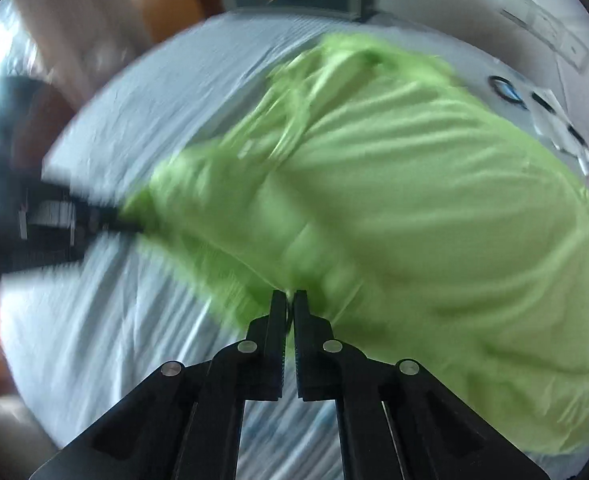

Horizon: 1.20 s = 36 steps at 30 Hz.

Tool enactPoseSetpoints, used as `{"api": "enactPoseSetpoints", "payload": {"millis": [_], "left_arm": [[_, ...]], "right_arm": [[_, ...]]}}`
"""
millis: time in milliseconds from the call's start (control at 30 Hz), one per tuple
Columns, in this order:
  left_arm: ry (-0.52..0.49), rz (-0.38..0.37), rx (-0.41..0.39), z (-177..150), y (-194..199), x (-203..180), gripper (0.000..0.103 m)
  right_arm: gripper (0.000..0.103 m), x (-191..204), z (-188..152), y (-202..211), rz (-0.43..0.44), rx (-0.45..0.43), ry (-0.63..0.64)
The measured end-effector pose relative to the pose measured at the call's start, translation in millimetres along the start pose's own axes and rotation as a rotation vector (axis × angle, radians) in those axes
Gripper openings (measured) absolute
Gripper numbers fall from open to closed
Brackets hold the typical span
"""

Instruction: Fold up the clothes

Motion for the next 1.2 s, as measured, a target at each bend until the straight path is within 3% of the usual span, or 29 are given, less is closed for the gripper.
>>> {"api": "enactPoseSetpoints", "payload": {"millis": [67, 167, 333, 433, 500, 533, 767, 800, 867, 1000, 1167, 1200], "left_arm": [[0.005, 0.001, 0.006, -0.3, -0.3, 1.0, 0.019], [0.018, -0.007, 0.024, -0.2, 1.0, 2.9, 0.019], [0.016, -0.052, 0.004, 8.0, 23.1, -3.2, 0.019], [-0.060, -0.062, -0.038, 16.7, 33.8, -25.9, 0.021], [-0.122, -0.060, -0.057, 21.3, 35.9, -44.2, 0.034], [-0.150, -0.054, -0.059, 24.2, 34.9, -53.4, 0.036], [-0.319, -0.014, -0.051, 55.7, 0.7, -118.6, 0.044], [-0.313, -0.005, -0.061, 62.7, -6.1, -121.6, 0.039], [-0.252, 0.018, -0.089, 80.9, -11.6, -115.0, 0.021], [0.005, 0.086, -0.133, 128.5, -13.9, -75.6, 0.021], [0.028, 0.064, -0.094, 140.0, -4.4, -73.5, 0.021], [0.029, 0.057, -0.085, 141.8, -2.3, -73.9, 0.026]], "right_arm": [[0.004, -31.4, 14.1, 2.3, 0.010, -0.034, -0.089], [0.018, -89.1, 23.2, -2.3, -0.019, -0.034, -0.280], [0.021, -118.7, 3.6, 18.2, -0.014, -0.059, -0.344], [0.021, -111.6, -11.2, 26.8, 0.012, -0.036, -0.317], [0.021, -104.0, -24.7, 31.7, 0.026, -0.019, -0.301], [0.021, -100.7, -29.7, 33.2, 0.029, -0.010, -0.296], [0.022, -118.4, -104.5, 51.4, -0.015, 0.053, -0.394], [0.022, -124.2, -114.5, 52.5, -0.022, 0.065, -0.412], [0.022, -137.2, -133.0, 51.5, -0.043, 0.096, -0.445], [0.022, -154.2, -153.8, 56.2, -0.005, 0.059, -0.511], [0.022, -174.2, -162.0, 73.5, -0.032, 0.045, -0.513], [0.022, -180.7, -163.4, 78.9, -0.039, 0.035, -0.515]]}}
Point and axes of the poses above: each gripper's, at about its wrist camera, not at the fingertips, and y roughly against the way its jaws point, x to its left, z to its top, the point moved 3 cm from there along -y, roughly the way its jaws point, and after that the axes turned 11 degrees about y, right-handed, at the moved point
